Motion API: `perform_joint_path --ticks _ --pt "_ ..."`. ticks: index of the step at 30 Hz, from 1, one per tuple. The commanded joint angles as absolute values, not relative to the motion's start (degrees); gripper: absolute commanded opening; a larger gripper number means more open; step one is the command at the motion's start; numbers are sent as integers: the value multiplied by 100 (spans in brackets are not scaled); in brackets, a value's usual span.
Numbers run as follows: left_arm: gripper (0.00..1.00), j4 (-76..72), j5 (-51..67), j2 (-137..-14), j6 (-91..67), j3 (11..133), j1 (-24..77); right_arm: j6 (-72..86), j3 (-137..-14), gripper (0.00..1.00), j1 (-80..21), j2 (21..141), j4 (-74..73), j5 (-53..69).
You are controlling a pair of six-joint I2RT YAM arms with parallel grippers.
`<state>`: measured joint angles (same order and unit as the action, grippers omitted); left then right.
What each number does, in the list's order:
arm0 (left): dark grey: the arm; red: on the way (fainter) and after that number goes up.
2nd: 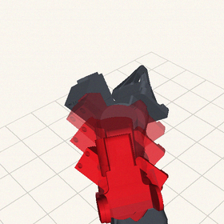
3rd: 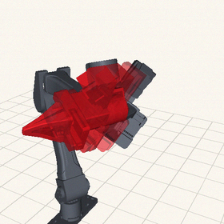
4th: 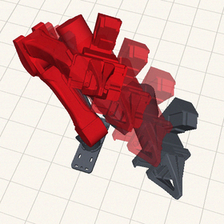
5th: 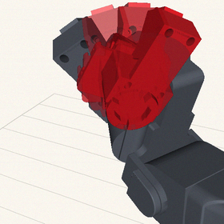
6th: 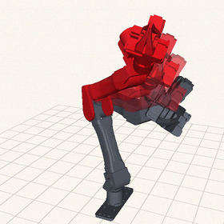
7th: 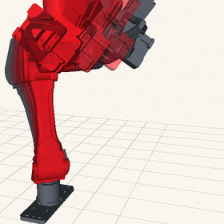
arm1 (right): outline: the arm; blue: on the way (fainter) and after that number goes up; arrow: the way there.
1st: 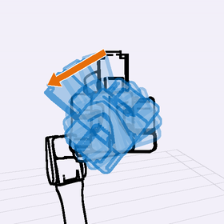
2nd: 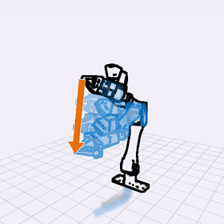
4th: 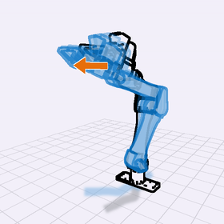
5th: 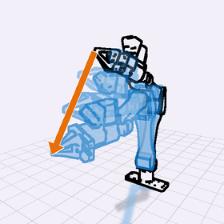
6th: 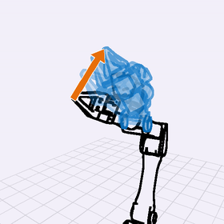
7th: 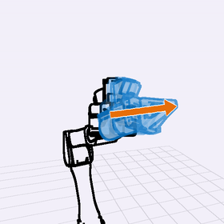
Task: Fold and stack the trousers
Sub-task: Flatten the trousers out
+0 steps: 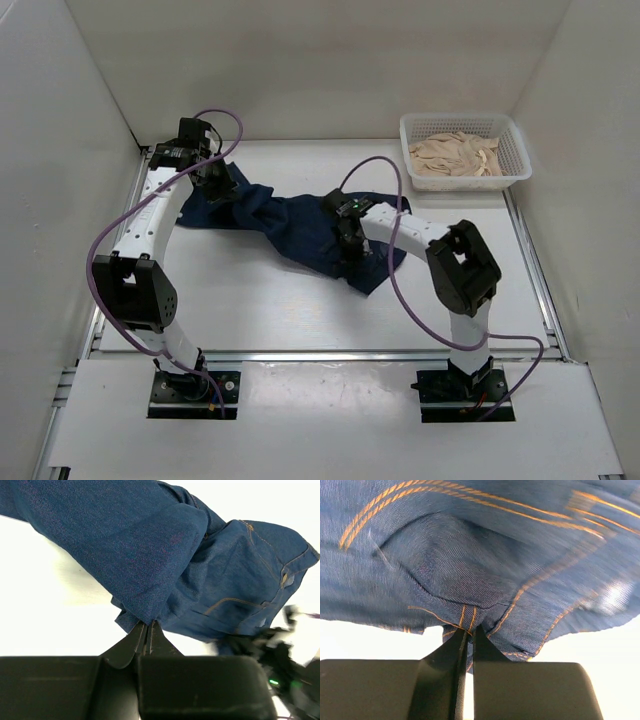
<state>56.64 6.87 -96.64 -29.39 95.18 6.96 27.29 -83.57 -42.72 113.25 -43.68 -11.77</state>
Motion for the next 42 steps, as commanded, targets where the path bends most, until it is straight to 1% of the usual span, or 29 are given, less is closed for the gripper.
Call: perform_joint_path --ticks 1,4,5,8,11,14,15,17,18,19,20,21,22,23,24,25,26,27,28,29,31,33,34,35,36,37,38,39,42 --pt "10 5651 834 -9570 -2874 9834 625 2839 -8796 0 -3833 10452 -4973 -2213" --pt "10 5870 1028 -9843 -2874 10588 554 2700 -9578 0 -3192 9987 -5429 -2750" --pt "10 6045 1028 -9966 -2874 11130 502 2698 -10102 0 -2886 9863 -5562 -2864" --pt "10 6275 1142 -10020 -2926 12011 361 2646 -10921 0 -2376 9318 -5906 -3348" --pt "10 6275 1213 -9783 -2988 12007 308 2706 -11021 0 -1997 8598 -5985 -3629" --pt "10 5837 1213 -9046 -3041 10815 369 3126 -10286 0 -1942 7632 -5749 -4085" --pt "10 5671 1161 -8513 -3172 9740 482 3312 -9535 0 -1942 7055 -5687 -4217" --pt "10 5040 985 -7913 -3400 8462 597 3707 -8548 0 -1942 6402 -5459 -4586" --pt "56 4836 984 -7658 -3619 7220 598 4283 -7516 0 -1942 5781 -5458 -4736" --pt "83 4669 1071 -7351 -3673 6746 598 4533 -7036 0 -1803 5487 -5458 -4737" --pt "93 4615 1072 -7348 -3674 6445 537 4753 -6614 0 -1750 5232 -5528 -4737" --pt "99 4614 1168 -7348 -3613 6303 449 5190 -6261 0 -1688 4812 -5581 -4737" --pt "99 4693 1369 -7496 -3421 6371 274 5307 -5753 0 -1635 4651 -5581 -4685" --pt "99 4746 1371 -7497 -3349 6520 272 5404 -5574 0 -1635 4528 -5581 -4632" --pt "95 4807 1310 -7575 -3279 6748 272 5492 -5442 0 -1635 4448 -5581 -4632" --pt "89 4860 1196 -7576 -3139 7229 272 5493 -5371 0 -1583 4447 -5581 -4562" --pt "59 4860 1195 -7768 -3051 7468 272 5493 -5318 0 -1582 4447 -5581 -4466" --pt "38 4860 1108 -7917 -2989 7714 359 5493 -5317 0 -1582 4543 -5581 -4465" --pt "21 4939 1107 -8110 -2910 8230 447 5493 -5387 0 -1582 4622 -5651 -4387" --pt "10 5026 1107 -8600 -2831 8496 500 5493 -5388 0 -1582 4754 -5651 -4386" --pt "10 5281 1107 -9182 -2751 9067 676 5493 -5440 0 -1582 4808 -5722 -4246" --pt "10 5606 670 -10058 -2559 9990 1106 5432 -5440 0 -1582 4860 -5722 -4184" --pt "17 5825 372 -10403 -2558 10350 1281 5432 -5440 0 -1582 4860 -5722 -4184" --pt "22 6114 -318 -10772 -2558 11197 1596 5353 -5440 0 -1582 4808 -5722 -4184" --pt "26 6335 -604 -11532 -2558 11650 1739 5300 -5440 0 -1582 4808 -5722 -4097" --pt "36 6868 -885 -11932 -2558 12133 1871 5300 -5440 0 -1582 4808 -5722 -4044" --pt "65 7064 -1114 -12292 -2558 12608 2098 5230 -5440 0 -1582 4755 -5722 -4043" --pt "76 7162 -1447 -12853 -2619 13334 2188 5142 -5440 0 -1582 4755 -5722 -3956" --pt "90 7216 -1546 -13515 -2741 14051 2381 5089 -5440 0 -1582 4703 -5722 -3718"
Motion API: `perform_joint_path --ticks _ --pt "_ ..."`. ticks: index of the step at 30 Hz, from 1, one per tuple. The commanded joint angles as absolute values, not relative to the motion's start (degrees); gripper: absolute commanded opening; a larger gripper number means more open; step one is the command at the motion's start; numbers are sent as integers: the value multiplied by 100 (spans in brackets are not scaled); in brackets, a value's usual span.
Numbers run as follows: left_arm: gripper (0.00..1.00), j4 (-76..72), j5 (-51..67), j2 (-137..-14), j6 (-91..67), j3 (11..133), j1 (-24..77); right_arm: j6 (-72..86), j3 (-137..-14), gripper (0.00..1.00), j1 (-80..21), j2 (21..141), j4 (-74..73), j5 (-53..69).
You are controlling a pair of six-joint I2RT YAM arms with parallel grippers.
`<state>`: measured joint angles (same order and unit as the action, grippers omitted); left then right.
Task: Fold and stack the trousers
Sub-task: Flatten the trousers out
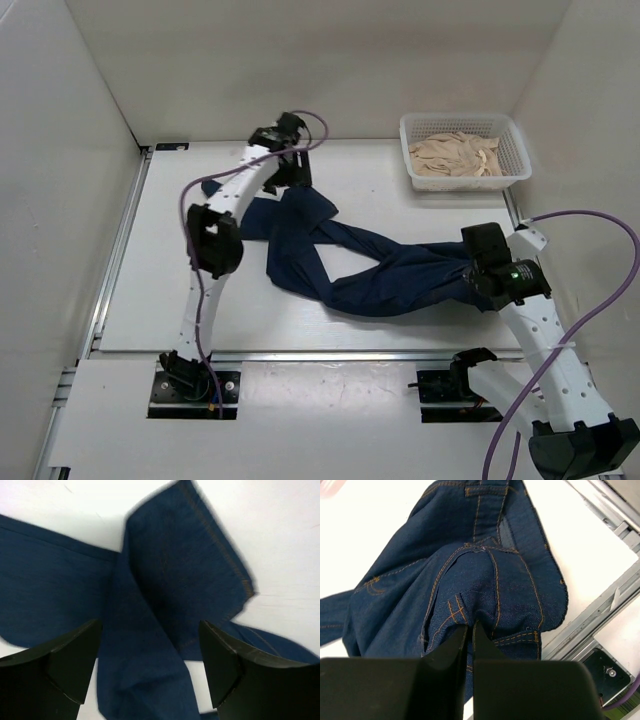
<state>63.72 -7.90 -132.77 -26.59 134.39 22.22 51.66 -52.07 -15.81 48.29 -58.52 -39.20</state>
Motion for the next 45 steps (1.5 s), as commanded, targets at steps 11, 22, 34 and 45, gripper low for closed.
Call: perform_joint_path --ticks 11,22,34,45 --pt "16 7075 -1424 -14028 -2742 13931 2382 5036 -5273 0 -1582 4597 -5722 -3498" --pt "10 6611 754 -12535 -2909 15144 1065 3763 -7290 0 -1521 6595 -4438 -3998" --pt "10 5626 1038 -7976 -3199 10342 -879 3128 -7871 0 -1468 5970 -4438 -3754" --pt "84 5344 600 -6379 -3270 6466 -1266 4966 -5254 93 -1468 4173 -5773 -3550"
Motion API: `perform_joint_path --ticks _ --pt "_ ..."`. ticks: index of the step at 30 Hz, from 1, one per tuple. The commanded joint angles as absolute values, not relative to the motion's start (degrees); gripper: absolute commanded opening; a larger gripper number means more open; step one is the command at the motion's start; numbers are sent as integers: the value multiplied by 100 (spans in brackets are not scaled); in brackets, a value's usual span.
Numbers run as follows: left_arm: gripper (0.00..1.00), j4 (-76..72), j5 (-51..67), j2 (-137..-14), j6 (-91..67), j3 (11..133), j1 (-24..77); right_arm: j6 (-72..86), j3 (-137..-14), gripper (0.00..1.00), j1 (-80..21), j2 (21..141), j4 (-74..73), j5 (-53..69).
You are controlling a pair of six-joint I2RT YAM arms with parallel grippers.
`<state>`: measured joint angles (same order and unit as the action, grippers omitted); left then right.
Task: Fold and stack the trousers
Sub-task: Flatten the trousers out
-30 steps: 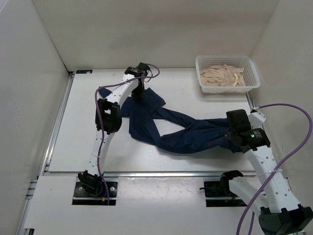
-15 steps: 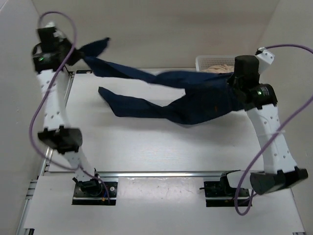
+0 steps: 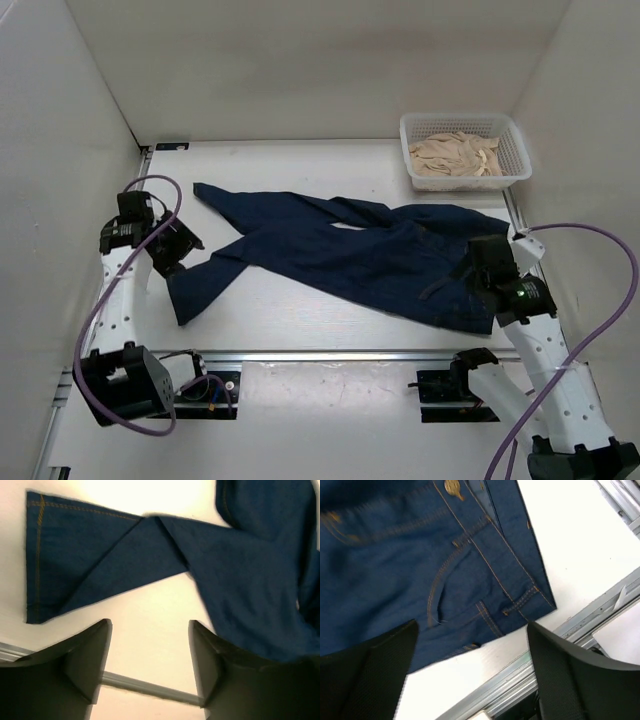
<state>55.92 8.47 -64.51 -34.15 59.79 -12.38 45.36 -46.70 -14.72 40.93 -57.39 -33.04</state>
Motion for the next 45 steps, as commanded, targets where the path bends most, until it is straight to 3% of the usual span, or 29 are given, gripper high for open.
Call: perform_joint_path --ticks 1,3,4,6,9,10,13,15,16,19,22,23,24,27,31,34,35,36,38,40,42,43,45 --pt "69 5413 493 -6450 -3209 6634 -1266 4966 -5447 88 -1468 4279 -5774 -3603" --pt "37 5484 203 -6591 -3208 7064 -1266 4817 -5931 56 -1415 4577 -5774 -3604" --pt "11 5537 150 -6740 -3208 7171 -1266 4816 -6028 42 -1415 4666 -5774 -3499" --pt "10 5598 149 -6881 -3208 7251 -1266 4755 -6143 10 -1415 4894 -5774 -3262" --pt "10 5599 88 -6961 -3270 6980 -1327 4570 -5864 1 -1415 5062 -5573 -2095" --pt "10 5599 192 -7031 -3270 6630 -1414 4518 -5688 1 -1415 5062 -5450 -1700" --pt "61 5336 884 -7232 -3200 5822 -1686 4518 -4856 1 -1415 5062 -4967 -697" --pt "76 4986 1290 -7584 -3147 5512 -1687 4674 -4502 5 -1415 5185 -4904 -247" --pt "80 4923 1379 -7733 -3146 5337 -1687 4745 -4222 9 -1415 5186 -4904 -159" --pt "75 4922 1494 -8261 -3146 5282 -1740 5244 -3877 21 -1415 5186 -4904 78" --pt "86 4844 1871 -8480 -3278 5072 -1889 5842 -3376 44 -1363 4949 -4983 298" --pt "96 4782 1968 -8621 -3357 5019 -1951 5975 -3105 64 -1284 4818 -4983 464" --pt "100 4781 1969 -8709 -3418 5019 -1951 6072 -2963 71 -1231 4764 -4983 570" --pt "100 4607 1969 -9173 -3419 5019 -1951 6302 -2585 81 -776 4693 -4817 755" --pt "100 4369 2100 -9815 -3419 5071 -2057 6302 -2452 81 -257 4693 -4580 581" --pt "88 4298 2048 -10045 -3419 5194 -2057 6083 -2505 79 78 4851 -4377 335" --pt "80 4298 2048 -10098 -3419 5194 -2109 6082 -2592 77 140 4965 -4299 221" --pt "58 4298 1961 -10099 -3419 5194 -2109 5952 -2645 77 193 5027 -4298 115" --pt "34 4298 1960 -10099 -3419 5256 -2109 5950 -2742 69 272 5185 -4123 -218" --pt "10 4298 1960 -10046 -3419 5326 -2162 5862 -2742 46 272 5404 -3939 -377" --pt "10 4298 1960 -10046 -3419 5388 -2162 5749 -2742 27 325 5659 -3623 -378" --pt "10 4298 2021 -10046 -3367 5449 -2162 5748 -2881 11 325 5939 -3621 -326" --pt "10 4298 2021 -10046 -3366 5589 -2223 5695 -3075 0 325 6178 -3621 -325"
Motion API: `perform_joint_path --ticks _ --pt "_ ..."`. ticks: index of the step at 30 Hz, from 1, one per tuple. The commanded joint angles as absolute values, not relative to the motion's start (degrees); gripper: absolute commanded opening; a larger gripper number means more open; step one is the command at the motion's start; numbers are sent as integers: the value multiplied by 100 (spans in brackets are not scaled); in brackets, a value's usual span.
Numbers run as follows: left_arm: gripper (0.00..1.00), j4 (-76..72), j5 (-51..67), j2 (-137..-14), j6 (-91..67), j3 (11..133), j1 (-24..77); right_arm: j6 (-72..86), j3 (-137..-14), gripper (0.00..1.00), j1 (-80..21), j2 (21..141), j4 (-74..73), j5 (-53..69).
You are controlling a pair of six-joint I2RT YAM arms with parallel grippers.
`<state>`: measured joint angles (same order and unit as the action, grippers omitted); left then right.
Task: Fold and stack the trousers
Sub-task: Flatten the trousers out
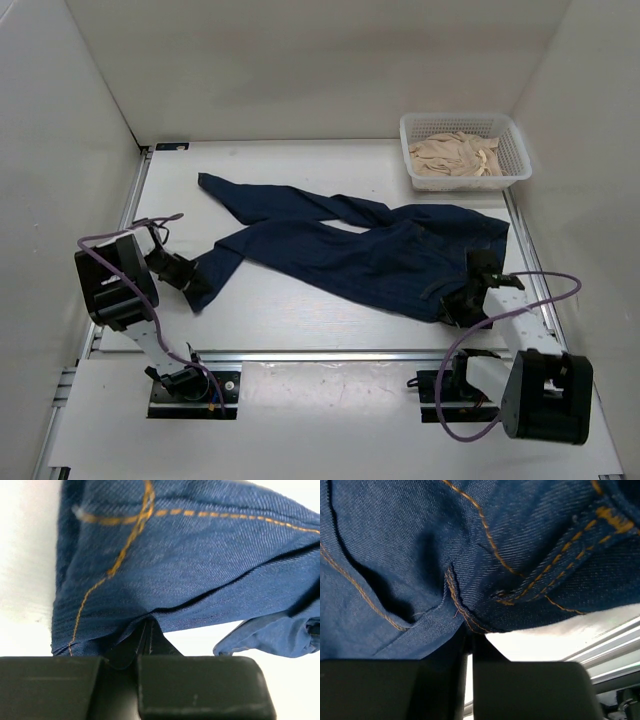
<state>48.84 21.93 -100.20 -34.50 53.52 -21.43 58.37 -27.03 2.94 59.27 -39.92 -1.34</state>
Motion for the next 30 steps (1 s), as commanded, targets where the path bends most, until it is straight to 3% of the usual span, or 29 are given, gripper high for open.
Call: perform_joint_path --ticks 1,4,9,12,14,17,25,27,29,30 --pt "10 4298 2091 -10046 -3366 5773 -2285 5573 -3337 0 325 6248 -3621 -325" --pt "10 4578 2223 -9984 -3366 6300 -2364 5433 -3935 0 325 6302 -3674 -571" --pt "10 5456 2338 -10133 -3568 8802 -2364 5072 -6535 0 527 7108 -4051 -808" --pt "10 6212 2136 -10256 -3499 10285 -2479 4878 -7581 0 527 7102 -4386 -1028" --pt "10 6398 2065 -10257 -3446 10634 -2619 4773 -7682 0 580 6901 -4465 -1186" --pt "10 6294 1943 -9915 -3340 10320 -2891 4650 -7244 0 580 6303 -4632 -1431" --pt "10 5467 2039 -9159 -3023 7326 -2549 4877 -4669 0 580 4721 -5264 -1670" --pt "18 5344 2039 -9158 -2919 6989 -2488 4930 -4361 0 580 4501 -5326 -1592" --pt "33 5344 1986 -9324 -2865 6707 -2540 4931 -4359 0 580 4422 -5387 -1591" --pt "59 5283 1986 -9325 -2796 6645 -2540 4931 -4359 0 580 4369 -5440 -1591"
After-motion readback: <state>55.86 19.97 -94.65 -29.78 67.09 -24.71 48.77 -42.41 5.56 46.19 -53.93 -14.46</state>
